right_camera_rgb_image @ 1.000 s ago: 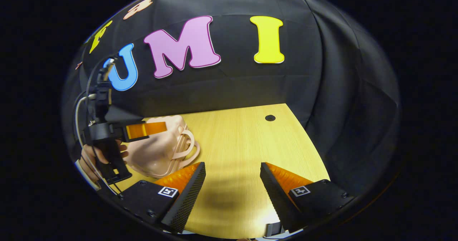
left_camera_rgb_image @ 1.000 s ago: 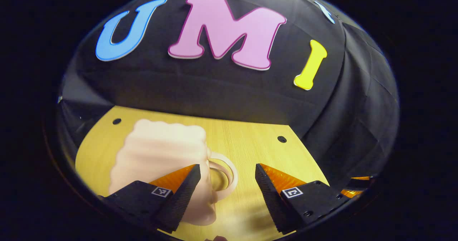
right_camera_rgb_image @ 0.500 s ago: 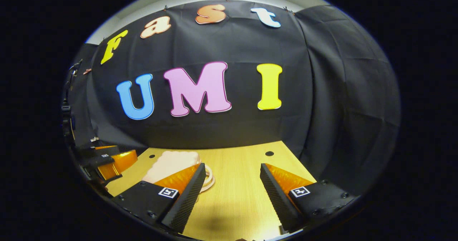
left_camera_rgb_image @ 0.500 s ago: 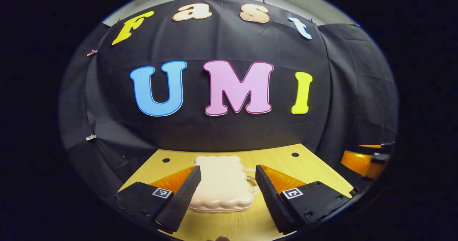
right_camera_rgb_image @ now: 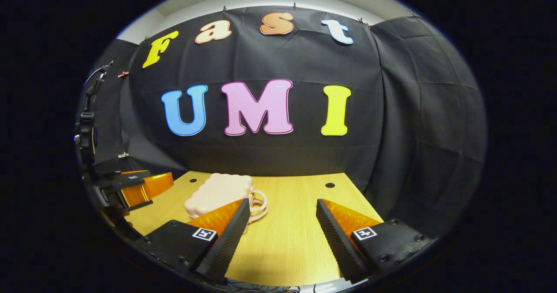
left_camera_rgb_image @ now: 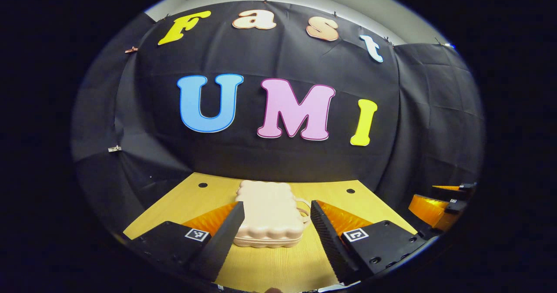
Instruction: First open the suitcase, pack the skin care products into it, and then close the suitcase.
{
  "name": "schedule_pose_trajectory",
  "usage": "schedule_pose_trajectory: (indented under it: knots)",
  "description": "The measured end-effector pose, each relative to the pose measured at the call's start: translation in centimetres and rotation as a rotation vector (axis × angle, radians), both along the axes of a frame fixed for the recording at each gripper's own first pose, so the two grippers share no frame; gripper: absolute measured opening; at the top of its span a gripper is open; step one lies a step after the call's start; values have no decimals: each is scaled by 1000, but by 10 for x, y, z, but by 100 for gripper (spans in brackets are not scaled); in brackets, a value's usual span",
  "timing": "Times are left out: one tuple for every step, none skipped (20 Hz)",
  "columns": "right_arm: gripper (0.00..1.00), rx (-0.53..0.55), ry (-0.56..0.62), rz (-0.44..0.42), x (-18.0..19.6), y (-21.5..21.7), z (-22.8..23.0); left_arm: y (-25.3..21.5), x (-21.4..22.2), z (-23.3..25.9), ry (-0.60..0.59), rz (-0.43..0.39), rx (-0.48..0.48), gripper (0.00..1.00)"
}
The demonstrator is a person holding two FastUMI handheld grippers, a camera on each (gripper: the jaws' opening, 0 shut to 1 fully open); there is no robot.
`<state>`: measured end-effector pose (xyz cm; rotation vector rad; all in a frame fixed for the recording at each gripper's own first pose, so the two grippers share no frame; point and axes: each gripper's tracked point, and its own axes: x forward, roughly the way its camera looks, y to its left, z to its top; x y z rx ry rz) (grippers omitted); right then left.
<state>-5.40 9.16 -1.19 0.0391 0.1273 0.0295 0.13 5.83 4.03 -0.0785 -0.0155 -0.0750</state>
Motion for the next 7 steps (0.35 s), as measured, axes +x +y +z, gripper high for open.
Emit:
schedule_pose_trajectory:
  knots:
    - [97,-7,2,10,-3,3,-1,3,-1,-1,-4,10,-10,96]
    - [97,-20,8,17,-6,5,-3,4,-2,-1,-8,13,-12,96]
    - [97,-30,9,22,-8,7,-4,5,-3,-1,-12,18,-6,96]
    - [97,-35,9,24,-10,9,-3,6,-4,0,-16,22,3,96]
    - [97,-34,6,23,-13,9,-2,7,-5,1,-23,22,12,96]
    - [97,-35,3,18,-14,9,0,6,-6,3,-29,16,20,96]
    - [97,-42,-2,8,-17,5,1,3,-7,3,-33,7,29,96]
